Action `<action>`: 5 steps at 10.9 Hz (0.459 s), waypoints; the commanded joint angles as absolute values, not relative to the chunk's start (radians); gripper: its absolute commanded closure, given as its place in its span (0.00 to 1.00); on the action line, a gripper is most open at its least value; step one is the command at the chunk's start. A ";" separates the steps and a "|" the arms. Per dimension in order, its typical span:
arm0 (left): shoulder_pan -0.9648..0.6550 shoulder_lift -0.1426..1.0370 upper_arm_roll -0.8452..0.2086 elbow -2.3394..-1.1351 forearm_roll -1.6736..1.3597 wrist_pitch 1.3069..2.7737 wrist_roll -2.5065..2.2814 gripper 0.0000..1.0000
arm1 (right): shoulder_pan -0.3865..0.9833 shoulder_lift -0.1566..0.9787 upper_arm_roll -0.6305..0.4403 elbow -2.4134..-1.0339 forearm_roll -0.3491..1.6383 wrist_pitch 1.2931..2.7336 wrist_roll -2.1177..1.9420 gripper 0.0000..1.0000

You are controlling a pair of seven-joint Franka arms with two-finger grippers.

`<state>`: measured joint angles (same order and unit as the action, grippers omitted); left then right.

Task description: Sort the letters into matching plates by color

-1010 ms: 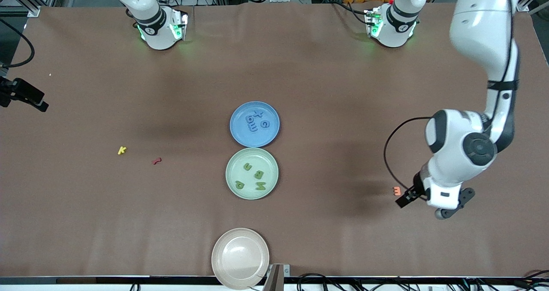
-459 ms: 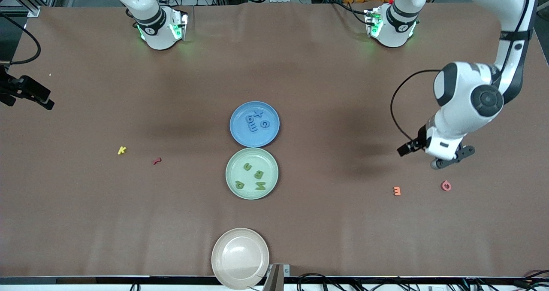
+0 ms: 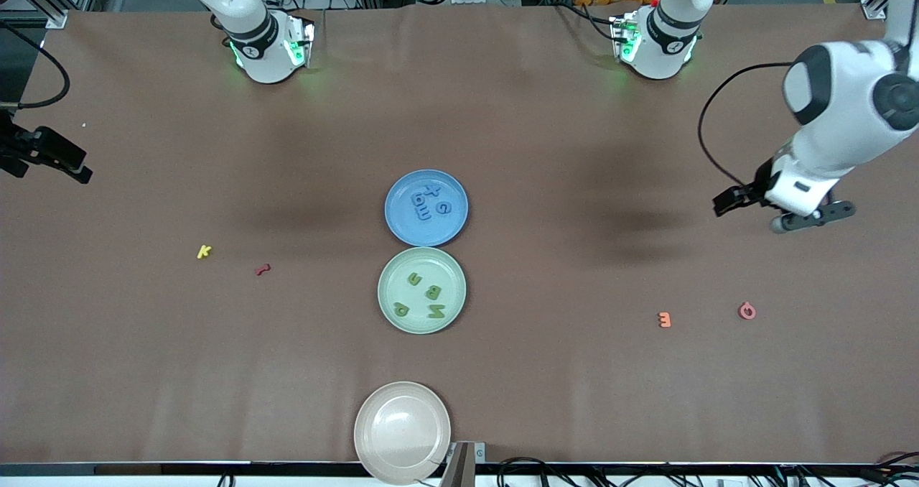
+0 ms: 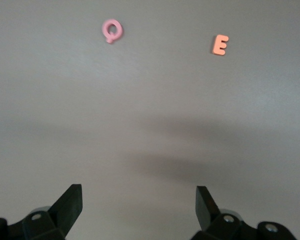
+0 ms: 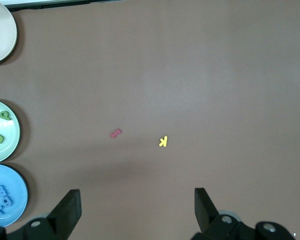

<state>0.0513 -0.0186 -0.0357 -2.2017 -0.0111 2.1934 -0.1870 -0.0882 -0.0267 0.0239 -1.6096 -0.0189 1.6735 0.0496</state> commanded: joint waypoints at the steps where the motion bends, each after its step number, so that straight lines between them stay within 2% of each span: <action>1: 0.091 -0.055 -0.046 -2.042 -0.031 2.074 -0.126 0.00 | -0.098 -0.038 0.031 -1.624 -0.012 1.661 0.037 0.00; 3: 0.071 -0.055 -0.046 -1.956 -0.031 2.062 -0.127 0.00 | -0.095 -0.046 0.031 -1.652 -0.011 1.664 0.009 0.00; 5: 0.028 -0.043 -0.046 -1.861 -0.022 1.956 -0.120 0.00 | -0.071 -0.048 0.031 -1.655 -0.011 1.664 0.002 0.00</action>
<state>0.0635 -0.0663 -0.0442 -1.9692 -0.0138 2.0663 -0.1439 -0.0862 -0.0263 0.0254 -1.6321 -0.0176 1.6653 0.0199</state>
